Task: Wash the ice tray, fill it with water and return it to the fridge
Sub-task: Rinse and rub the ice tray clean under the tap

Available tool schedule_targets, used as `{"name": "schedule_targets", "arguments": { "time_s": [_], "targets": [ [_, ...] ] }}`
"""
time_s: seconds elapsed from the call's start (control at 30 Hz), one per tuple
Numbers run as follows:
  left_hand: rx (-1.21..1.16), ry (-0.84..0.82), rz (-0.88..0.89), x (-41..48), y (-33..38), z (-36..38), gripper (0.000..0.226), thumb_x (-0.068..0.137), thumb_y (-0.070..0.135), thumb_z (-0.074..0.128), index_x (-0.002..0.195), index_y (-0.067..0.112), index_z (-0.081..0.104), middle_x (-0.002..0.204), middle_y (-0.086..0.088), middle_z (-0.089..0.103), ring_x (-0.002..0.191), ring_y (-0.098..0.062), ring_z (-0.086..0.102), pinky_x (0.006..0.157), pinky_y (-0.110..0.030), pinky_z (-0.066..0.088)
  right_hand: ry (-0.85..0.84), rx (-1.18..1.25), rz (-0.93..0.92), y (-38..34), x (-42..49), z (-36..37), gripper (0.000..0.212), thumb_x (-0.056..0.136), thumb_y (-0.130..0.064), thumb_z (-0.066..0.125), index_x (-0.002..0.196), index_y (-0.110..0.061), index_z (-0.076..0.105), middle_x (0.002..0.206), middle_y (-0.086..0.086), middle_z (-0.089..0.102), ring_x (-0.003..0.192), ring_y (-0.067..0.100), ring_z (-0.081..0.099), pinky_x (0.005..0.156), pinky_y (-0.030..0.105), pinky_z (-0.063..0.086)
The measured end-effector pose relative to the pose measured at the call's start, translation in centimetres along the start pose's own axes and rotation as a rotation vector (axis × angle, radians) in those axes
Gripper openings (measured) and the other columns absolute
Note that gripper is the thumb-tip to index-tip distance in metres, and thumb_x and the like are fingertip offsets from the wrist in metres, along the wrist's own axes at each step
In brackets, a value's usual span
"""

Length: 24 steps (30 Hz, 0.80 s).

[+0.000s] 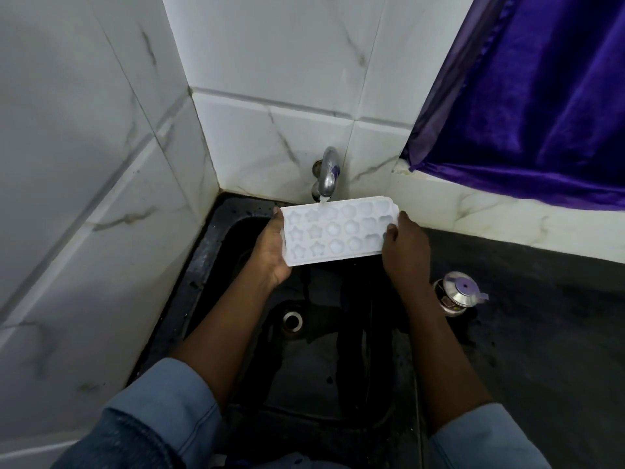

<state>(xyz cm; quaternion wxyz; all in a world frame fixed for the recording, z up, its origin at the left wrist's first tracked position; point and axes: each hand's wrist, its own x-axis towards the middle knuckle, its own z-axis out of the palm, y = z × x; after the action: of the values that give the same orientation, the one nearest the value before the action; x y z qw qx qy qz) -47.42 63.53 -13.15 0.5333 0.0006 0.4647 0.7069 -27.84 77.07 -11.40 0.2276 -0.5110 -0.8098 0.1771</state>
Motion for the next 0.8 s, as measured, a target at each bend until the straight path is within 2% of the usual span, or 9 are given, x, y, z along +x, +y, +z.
{"name": "schedule_targets", "arguments": {
  "time_s": [0.1, 0.17, 0.27, 0.33, 0.4, 0.53, 0.63, 0.7, 0.8],
  "targets": [
    [-0.005, 0.062, 0.024, -0.2, 0.2, -1.0, 0.072, 0.108, 0.067, 0.031, 0.128, 0.010, 0.070, 0.132, -0.017, 0.074, 0.112, -0.034, 0.075, 0.092, -0.050, 0.060, -0.075, -0.236, -0.099, -1.5, -0.8, 2.1, 0.059, 0.109, -0.032, 0.041, 0.159, -0.001, 0.033, 0.163, 0.022, 0.037, 0.147, 0.042, 0.038, 0.123, 0.056, 0.024],
    [0.000, 0.112, 0.037, -0.4, 0.3, -1.7, 0.073, 0.108, 0.067, 0.030, 0.130, 0.010, 0.069, 0.131, -0.017, 0.074, 0.111, -0.034, 0.076, 0.091, -0.049, 0.060, -0.140, -0.326, -0.130, -2.7, -1.7, 3.5, 0.068, 0.109, -0.045, 0.033, 0.164, -0.005, 0.023, 0.171, 0.021, 0.019, 0.157, 0.042, 0.018, 0.126, 0.064, 0.003],
    [-0.013, 0.125, 0.032, -0.8, 0.3, -2.0, 0.078, 0.108, 0.067, 0.032, 0.143, 0.004, 0.062, 0.137, -0.021, 0.069, 0.124, -0.041, 0.068, 0.106, -0.058, 0.053, -0.221, -0.342, -0.230, -5.0, -3.4, 5.5, 0.080, 0.107, -0.057, 0.029, 0.165, -0.004, 0.015, 0.173, 0.022, 0.009, 0.160, 0.040, 0.003, 0.122, 0.066, -0.011],
    [-0.039, 0.129, 0.012, -1.1, 0.2, -1.9, 0.079, 0.107, 0.067, 0.033, 0.146, 0.002, 0.059, 0.140, -0.023, 0.067, 0.130, -0.043, 0.064, 0.113, -0.062, 0.047, -0.274, -0.327, -0.304, -6.7, -4.4, 6.6, 0.083, 0.106, -0.060, 0.028, 0.165, -0.003, 0.014, 0.173, 0.022, 0.007, 0.161, 0.039, 0.000, 0.124, 0.063, -0.013],
    [-0.060, 0.138, 0.016, -1.2, -0.1, -1.8, 0.077, 0.108, 0.064, 0.035, 0.147, 0.001, 0.057, 0.142, -0.024, 0.065, 0.133, -0.043, 0.061, 0.117, -0.058, 0.045, -0.329, -0.328, -0.388, -8.2, -5.2, 7.4, 0.084, 0.106, -0.061, 0.025, 0.166, -0.003, 0.010, 0.173, 0.021, 0.004, 0.161, 0.037, -0.003, 0.126, 0.059, -0.010],
    [-0.059, 0.191, 0.058, -1.3, -0.2, -1.9, 0.072, 0.110, 0.061, 0.036, 0.145, 0.003, 0.059, 0.139, -0.020, 0.068, 0.130, -0.038, 0.065, 0.107, -0.047, 0.054, -0.413, -0.249, -0.642, -9.6, -7.2, 8.2, 0.073, 0.109, -0.050, 0.024, 0.166, -0.005, 0.013, 0.174, 0.016, 0.004, 0.162, 0.029, -0.004, 0.130, 0.048, -0.006],
    [-0.088, 0.153, 0.003, -1.4, -0.3, -2.5, 0.078, 0.107, 0.067, 0.035, 0.144, 0.003, 0.060, 0.139, -0.022, 0.068, 0.133, -0.041, 0.062, 0.116, -0.054, 0.046, -0.462, -0.242, -0.792, -8.2, -7.3, 8.0, 0.072, 0.109, -0.053, 0.019, 0.167, -0.011, 0.015, 0.175, 0.009, 0.007, 0.162, 0.023, -0.004, 0.131, 0.044, -0.002],
    [-0.126, 0.099, -0.019, -1.5, -0.4, -2.8, 0.080, 0.106, 0.068, 0.034, 0.146, 0.003, 0.058, 0.142, -0.023, 0.066, 0.133, -0.041, 0.062, 0.119, -0.060, 0.042, -0.457, -0.257, -0.791, -6.8, -6.5, 7.6, 0.075, 0.107, -0.058, 0.019, 0.167, -0.013, 0.012, 0.175, 0.007, 0.004, 0.162, 0.022, -0.004, 0.131, 0.044, -0.001],
    [-0.099, 0.098, 0.000, -1.6, -0.4, -3.1, 0.080, 0.107, 0.068, 0.033, 0.145, 0.003, 0.060, 0.140, -0.023, 0.067, 0.128, -0.043, 0.065, 0.113, -0.064, 0.046, -0.396, -0.240, -0.586, -4.4, -4.3, 6.7, 0.080, 0.107, -0.059, 0.027, 0.167, -0.010, 0.008, 0.175, 0.010, 0.000, 0.162, 0.025, -0.006, 0.130, 0.041, -0.006]
  ]
}}
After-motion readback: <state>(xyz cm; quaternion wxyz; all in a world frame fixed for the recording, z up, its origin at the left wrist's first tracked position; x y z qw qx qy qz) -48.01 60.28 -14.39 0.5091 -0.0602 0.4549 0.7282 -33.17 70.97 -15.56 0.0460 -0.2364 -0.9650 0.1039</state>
